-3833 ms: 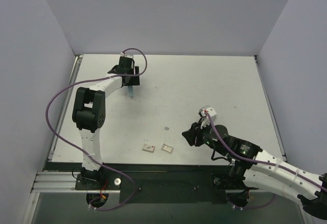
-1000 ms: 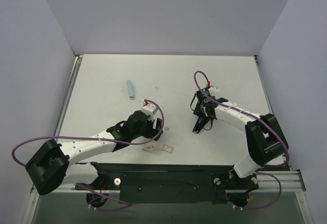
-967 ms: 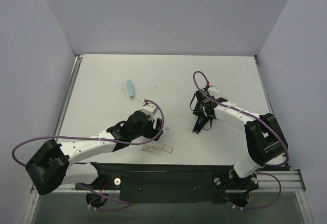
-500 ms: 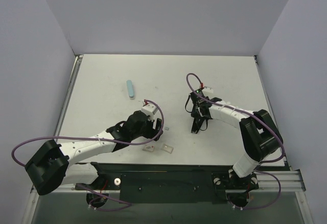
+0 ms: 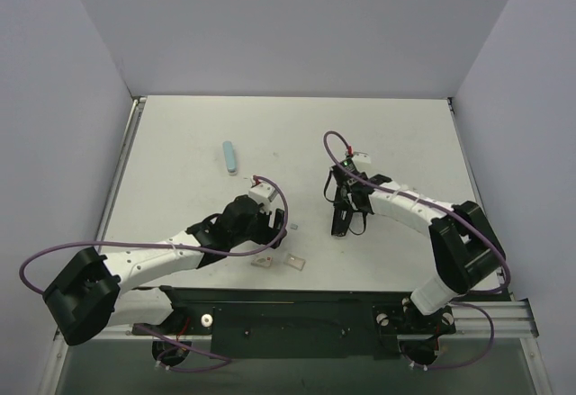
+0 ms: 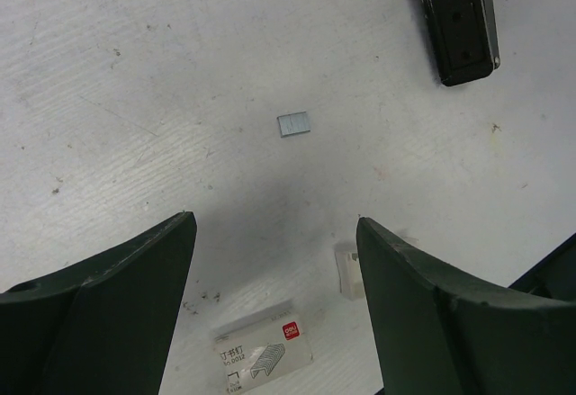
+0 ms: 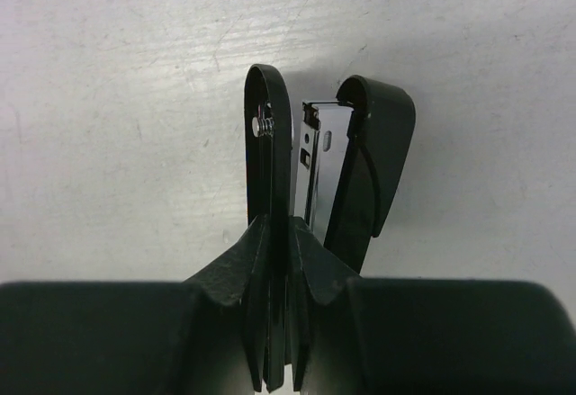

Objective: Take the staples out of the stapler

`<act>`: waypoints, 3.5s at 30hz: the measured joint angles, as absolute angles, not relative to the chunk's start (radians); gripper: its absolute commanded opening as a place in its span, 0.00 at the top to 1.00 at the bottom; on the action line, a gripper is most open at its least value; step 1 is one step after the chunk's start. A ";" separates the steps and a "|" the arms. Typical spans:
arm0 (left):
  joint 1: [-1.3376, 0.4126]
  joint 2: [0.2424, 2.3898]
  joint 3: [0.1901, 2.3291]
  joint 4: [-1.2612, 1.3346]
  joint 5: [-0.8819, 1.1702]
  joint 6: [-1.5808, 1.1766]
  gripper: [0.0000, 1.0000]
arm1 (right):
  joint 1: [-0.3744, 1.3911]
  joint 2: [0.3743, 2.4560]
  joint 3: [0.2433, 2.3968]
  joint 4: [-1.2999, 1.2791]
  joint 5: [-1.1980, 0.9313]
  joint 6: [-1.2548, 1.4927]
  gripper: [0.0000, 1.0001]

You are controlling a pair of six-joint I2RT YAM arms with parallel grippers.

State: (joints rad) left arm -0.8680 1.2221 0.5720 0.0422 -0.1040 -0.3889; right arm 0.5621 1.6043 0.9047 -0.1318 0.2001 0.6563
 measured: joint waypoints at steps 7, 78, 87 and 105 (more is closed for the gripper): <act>-0.868 1.191 0.561 0.043 -0.111 -0.389 0.18 | 0.565 1.399 0.834 -0.141 0.146 0.626 1.00; -0.868 0.792 0.517 1.224 0.585 -0.986 0.20 | 0.978 0.896 0.982 0.542 -0.913 0.907 1.00; -0.868 0.774 0.526 1.248 0.596 -0.991 0.20 | 1.004 0.937 1.003 0.586 -0.910 0.899 1.00; -0.868 0.762 0.543 1.283 0.610 -1.010 0.44 | 1.044 0.981 1.024 0.627 -0.905 0.896 1.00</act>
